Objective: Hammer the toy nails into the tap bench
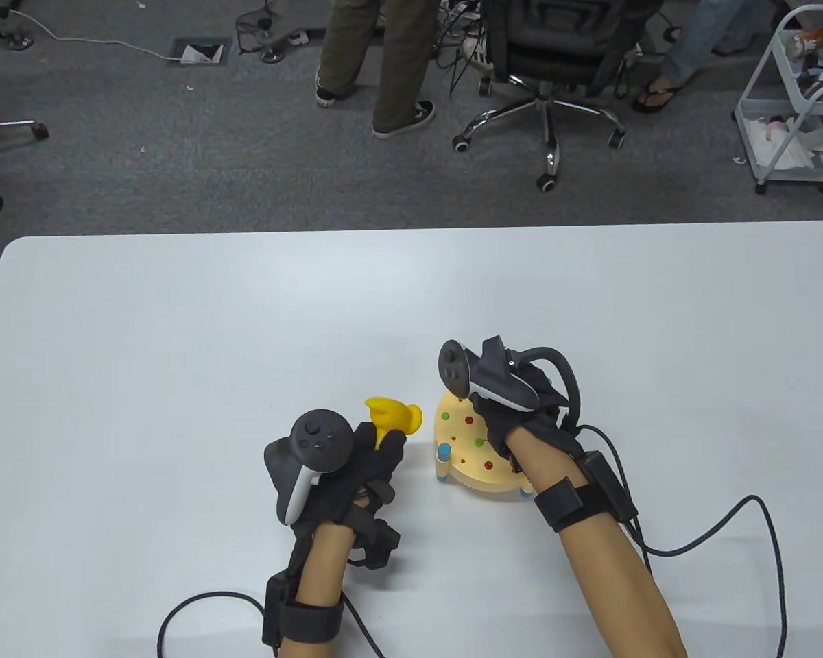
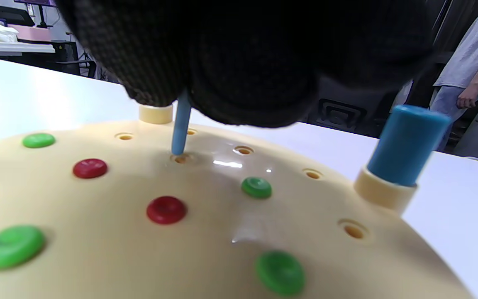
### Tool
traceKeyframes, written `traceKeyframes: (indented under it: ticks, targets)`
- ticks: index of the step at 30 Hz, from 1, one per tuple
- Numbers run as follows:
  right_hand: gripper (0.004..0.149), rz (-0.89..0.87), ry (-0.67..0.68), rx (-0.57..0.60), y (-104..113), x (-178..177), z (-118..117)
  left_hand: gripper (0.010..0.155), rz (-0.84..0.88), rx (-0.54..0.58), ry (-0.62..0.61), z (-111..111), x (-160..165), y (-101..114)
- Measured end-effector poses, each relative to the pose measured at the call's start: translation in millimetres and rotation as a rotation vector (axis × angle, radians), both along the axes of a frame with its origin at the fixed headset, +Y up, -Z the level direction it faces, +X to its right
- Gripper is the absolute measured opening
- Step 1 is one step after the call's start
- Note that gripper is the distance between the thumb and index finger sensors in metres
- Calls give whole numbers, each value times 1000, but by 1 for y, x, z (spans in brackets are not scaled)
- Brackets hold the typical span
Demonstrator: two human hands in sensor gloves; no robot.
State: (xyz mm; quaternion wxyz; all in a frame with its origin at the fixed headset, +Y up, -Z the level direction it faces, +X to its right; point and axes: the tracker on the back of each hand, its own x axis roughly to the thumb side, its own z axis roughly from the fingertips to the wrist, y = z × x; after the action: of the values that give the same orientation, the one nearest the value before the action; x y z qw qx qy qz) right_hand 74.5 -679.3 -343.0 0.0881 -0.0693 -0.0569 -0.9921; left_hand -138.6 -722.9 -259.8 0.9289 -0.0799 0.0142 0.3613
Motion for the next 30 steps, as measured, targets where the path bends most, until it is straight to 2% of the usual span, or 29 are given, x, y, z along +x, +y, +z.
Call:
traceKeyframes:
  ticks: [12,16,21,23,26,30]
  targets:
    - [41,2,-27,-62,-2,-1,-3,67,-19,-10,-16,0,3,0]
    - [55,-46,-46,-138,8,8,-1,67,-21,-2,-22,1,4,2]
    - [55,-165,-98,-19,31,47,3,67,-33,-9,-20,0,5,-1]
    - [56,-204,-135,35,32,66,4,67,-45,-17,-20,-1,6,-3]
    - [65,-260,-175,108,19,97,6,67,-55,-23,-21,-1,7,-6]
    - [74,-428,-165,63,-14,126,7,67,-33,5,-31,-2,6,-5]
